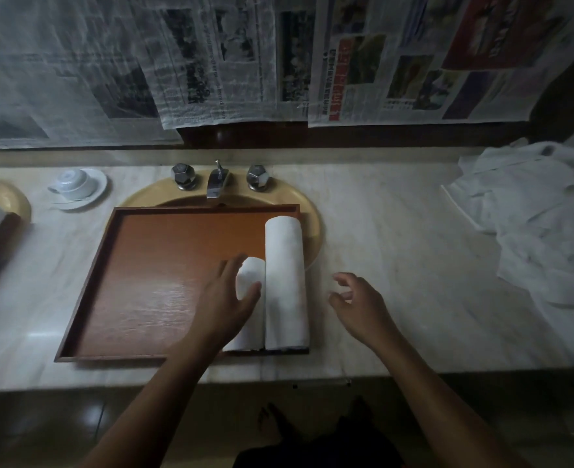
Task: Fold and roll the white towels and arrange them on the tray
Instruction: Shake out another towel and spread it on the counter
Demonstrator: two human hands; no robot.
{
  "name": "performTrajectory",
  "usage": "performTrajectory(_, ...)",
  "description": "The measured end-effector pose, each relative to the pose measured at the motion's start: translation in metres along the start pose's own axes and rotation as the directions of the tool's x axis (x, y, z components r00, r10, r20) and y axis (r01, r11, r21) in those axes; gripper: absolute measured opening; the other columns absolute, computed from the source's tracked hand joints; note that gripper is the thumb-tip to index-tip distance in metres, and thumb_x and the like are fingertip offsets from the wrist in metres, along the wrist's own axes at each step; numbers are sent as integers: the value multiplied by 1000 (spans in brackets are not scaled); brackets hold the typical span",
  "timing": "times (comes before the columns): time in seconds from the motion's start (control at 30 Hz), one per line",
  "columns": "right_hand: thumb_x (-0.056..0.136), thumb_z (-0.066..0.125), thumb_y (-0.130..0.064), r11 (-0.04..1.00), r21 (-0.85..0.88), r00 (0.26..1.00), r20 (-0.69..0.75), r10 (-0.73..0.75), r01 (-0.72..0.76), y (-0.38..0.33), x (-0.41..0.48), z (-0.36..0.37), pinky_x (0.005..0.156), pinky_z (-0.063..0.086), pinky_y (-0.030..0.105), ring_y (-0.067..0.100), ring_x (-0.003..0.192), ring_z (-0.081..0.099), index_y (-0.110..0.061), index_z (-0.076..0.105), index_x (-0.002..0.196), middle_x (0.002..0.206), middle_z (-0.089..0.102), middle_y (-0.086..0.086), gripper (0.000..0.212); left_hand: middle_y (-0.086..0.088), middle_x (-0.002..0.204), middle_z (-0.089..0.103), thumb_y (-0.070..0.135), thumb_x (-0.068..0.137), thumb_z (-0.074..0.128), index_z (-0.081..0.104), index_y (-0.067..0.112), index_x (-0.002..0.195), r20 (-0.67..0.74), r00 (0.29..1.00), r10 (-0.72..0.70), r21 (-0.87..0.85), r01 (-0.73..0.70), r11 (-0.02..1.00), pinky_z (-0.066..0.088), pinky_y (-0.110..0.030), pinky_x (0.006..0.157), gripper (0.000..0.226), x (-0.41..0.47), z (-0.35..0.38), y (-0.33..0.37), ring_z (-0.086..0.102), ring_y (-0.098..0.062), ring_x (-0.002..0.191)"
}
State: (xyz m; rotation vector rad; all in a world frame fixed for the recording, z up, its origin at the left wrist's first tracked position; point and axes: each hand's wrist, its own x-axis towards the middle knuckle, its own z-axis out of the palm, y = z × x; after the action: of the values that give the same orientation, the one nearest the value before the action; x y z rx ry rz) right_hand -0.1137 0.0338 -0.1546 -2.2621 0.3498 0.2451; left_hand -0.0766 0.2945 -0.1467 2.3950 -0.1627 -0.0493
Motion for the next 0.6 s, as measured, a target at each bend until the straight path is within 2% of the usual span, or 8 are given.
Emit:
performTrajectory(0.1,100,64,-35,999,31,998,-50,24,-22,19,0,-27,83,44,22,11,112,61,-26,59,138,138,60,-3,39,0,134,58,30,95,69,56,28,139,52,996,76,-24,-75,997,48,-37,94,47,14,16,27,56,-19,121)
performTrajectory(0.27,100,65,-33,996,70,988,-138,67,-58,58,-1,-81,82,40,19,6,104,57,-26,62,132,133,62,-4,33,-3,134,60,24,93,70,59,21,138,127,979,162,-10,-162,987,48,-36,96,46,32,59,74,56,-24,120)
performTrajectory(0.33,100,65,-32,994,86,982,-169,80,-66,74,0,-104,82,41,18,6,104,57,-26,63,131,133,63,-4,32,-4,132,60,22,93,70,59,20,137,139,974,181,-19,-180,983,47,-36,97,45,40,77,92,56,-26,120)
performTrajectory(0.43,99,66,-30,991,101,965,-240,107,-84,106,1,-147,80,41,16,8,106,60,-26,64,129,131,64,-5,31,0,133,59,23,93,71,62,25,134,155,966,205,-30,-202,979,45,-33,101,42,52,112,134,54,-20,125)
performTrajectory(0.6,97,67,-27,991,71,935,-331,127,-110,162,11,-216,90,41,22,15,116,61,-24,64,129,129,64,-4,32,4,120,64,18,91,73,69,23,125,156,959,236,-41,-232,972,43,-28,95,34,65,169,202,61,-18,112)
